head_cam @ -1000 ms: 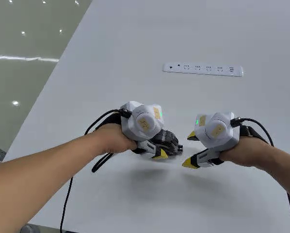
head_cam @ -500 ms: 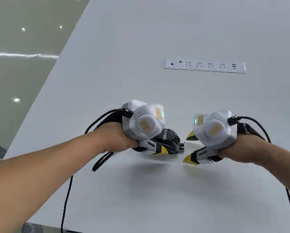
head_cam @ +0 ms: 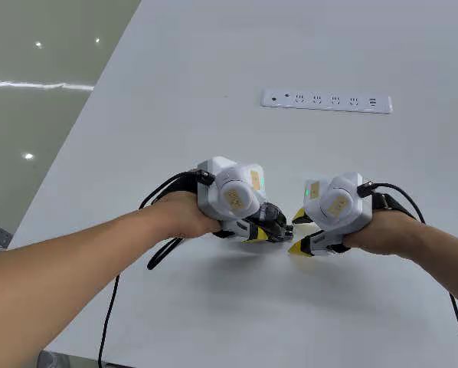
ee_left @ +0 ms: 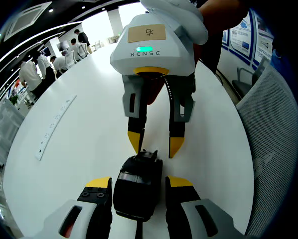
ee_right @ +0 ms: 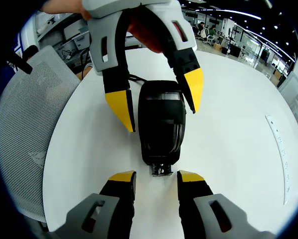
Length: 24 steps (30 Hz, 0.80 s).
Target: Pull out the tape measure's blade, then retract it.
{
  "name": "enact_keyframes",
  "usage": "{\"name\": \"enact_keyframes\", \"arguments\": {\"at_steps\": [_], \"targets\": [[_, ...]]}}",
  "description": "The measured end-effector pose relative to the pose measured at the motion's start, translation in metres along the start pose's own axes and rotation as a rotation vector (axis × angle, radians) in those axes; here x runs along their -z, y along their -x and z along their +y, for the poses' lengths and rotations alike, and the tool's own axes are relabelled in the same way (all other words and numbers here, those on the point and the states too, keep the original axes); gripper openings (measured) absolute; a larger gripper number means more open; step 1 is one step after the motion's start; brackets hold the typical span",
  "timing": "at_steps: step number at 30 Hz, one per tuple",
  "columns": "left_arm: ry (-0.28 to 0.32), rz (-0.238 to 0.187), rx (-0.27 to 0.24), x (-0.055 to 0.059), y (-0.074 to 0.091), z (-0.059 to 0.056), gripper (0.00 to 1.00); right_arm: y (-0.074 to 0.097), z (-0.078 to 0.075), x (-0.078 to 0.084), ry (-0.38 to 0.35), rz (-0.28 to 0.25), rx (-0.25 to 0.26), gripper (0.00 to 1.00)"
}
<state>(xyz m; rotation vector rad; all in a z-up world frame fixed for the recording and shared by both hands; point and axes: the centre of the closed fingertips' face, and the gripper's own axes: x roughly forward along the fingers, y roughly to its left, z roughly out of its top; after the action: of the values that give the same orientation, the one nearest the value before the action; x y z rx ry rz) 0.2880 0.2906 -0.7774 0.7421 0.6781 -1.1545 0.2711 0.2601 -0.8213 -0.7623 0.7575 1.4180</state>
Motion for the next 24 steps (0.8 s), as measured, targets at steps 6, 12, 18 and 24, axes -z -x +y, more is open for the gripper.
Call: {"name": "enact_keyframes", "arguments": {"at_steps": [6, 12, 18, 24], "targets": [[-0.011, 0.004, 0.000, -0.0009, -0.0011, 0.0006, 0.36, -0.0025, -0.0031, 0.0023, 0.000, 0.004, 0.005, 0.27], [-0.011, 0.003, -0.002, -0.0008, -0.0007, 0.0025, 0.34, -0.0051, -0.0019, 0.0010, 0.005, -0.002, -0.004, 0.23], [-0.013, 0.002, 0.000, -0.0009, -0.0006, 0.0020, 0.33, -0.0067, -0.0021, -0.0007, 0.006, -0.009, -0.008, 0.20], [-0.015, 0.002, 0.005, -0.0008, -0.0005, 0.0017, 0.33, -0.0066, -0.0042, 0.0003, 0.005, -0.013, -0.010, 0.17]]}}
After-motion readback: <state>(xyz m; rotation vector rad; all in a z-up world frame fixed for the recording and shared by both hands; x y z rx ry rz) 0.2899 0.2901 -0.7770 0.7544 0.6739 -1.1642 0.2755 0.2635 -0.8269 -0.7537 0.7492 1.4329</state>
